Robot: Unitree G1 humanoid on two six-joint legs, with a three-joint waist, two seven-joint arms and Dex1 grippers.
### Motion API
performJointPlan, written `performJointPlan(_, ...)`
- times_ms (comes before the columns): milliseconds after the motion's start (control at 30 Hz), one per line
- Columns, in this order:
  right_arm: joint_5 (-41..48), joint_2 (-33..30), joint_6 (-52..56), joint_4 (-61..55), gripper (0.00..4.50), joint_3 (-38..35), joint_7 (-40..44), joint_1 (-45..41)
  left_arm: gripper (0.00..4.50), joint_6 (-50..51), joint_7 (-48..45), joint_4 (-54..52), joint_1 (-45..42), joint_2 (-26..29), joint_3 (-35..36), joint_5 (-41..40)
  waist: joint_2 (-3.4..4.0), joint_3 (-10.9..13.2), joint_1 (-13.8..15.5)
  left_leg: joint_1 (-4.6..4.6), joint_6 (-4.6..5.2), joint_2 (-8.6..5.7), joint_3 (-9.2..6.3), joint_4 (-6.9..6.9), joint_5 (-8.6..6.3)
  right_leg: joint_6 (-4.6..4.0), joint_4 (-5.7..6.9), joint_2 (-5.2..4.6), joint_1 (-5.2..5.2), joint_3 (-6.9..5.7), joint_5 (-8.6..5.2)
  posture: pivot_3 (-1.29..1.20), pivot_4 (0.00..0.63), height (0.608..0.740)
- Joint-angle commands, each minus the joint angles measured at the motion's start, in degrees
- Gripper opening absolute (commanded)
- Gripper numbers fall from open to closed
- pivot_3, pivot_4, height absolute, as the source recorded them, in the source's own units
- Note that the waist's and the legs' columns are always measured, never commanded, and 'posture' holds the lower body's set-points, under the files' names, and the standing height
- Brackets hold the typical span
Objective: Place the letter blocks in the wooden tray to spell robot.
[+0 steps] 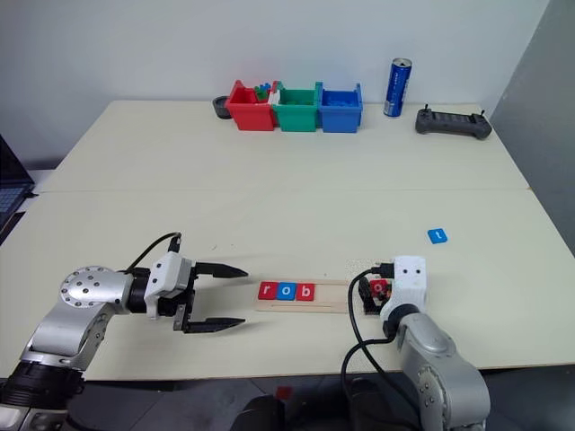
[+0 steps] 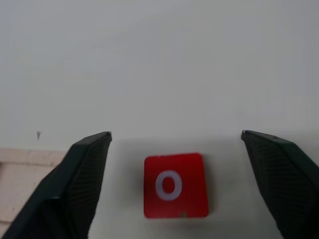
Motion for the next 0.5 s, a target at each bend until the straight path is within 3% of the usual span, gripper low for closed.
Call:
performJointPlan(33,3.6,-7.6,-0.4,-3.2,4.48,-2.0,7.7,-3.9,4.5,-1.3,1.0,-0.5,0.3,-0.6,0.5,0.2,0.0,0.0,0.0,0.0,0.0,0.0,0.0,0.0,0.0,0.0,0.0,0.0,0.0,0.0,0.0,0.0,0.15,0.74)
performJointPlan(200,12.0,-30.6,-7.7,3.0,4.48,-1.2,33.3,-6.0,4.5,-0.5,2.4,-2.0,0.7,-1.3,0.3,0.5,-0.01,0.0,0.1,-0.01,0.02,-0.02,-0.01,0.01,-0.01,-0.01,-0.06,-0.02,0.05,-0.03,0.01,0.0,0.15,0.74)
performJointPlan(300,10.3,-40.2,-17.5,9.1,4.48,2.5,43.6,-6.7,4.5,0.5,3.1,-3.4,0.7,-1.3,0.2,0.3,-0.01,0.0,0.2,0.0,0.06,-0.01,-0.03,-0.01,-0.03,0.0,-0.06,0.01,0.05,-0.05,0.0,0.0,0.15,0.74)
performJointPlan(400,5.7,-46.2,-28.0,16.7,4.48,7.7,50.7,-8.6,4.5,2.2,3.9,-5.1,0.2,-1.2,0.0,0.0,-0.03,0.0,0.2,0.01,0.07,-0.01,0.03,0.04,-0.04,0.01,-0.05,0.01,0.07,-0.01,0.0,0.0,0.15,0.74)
performJointPlan(500,4.0,-47.2,-33.4,23.6,4.48,10.5,54.6,-11.9,4.5,3.4,4.3,-6.3,0.0,-0.9,0.1,-0.2,-0.04,0.0,0.1,0.02,0.07,-0.01,0.06,0.06,-0.03,0.01,-0.05,0.01,0.07,0.01,0.0,0.0,0.15,0.74)
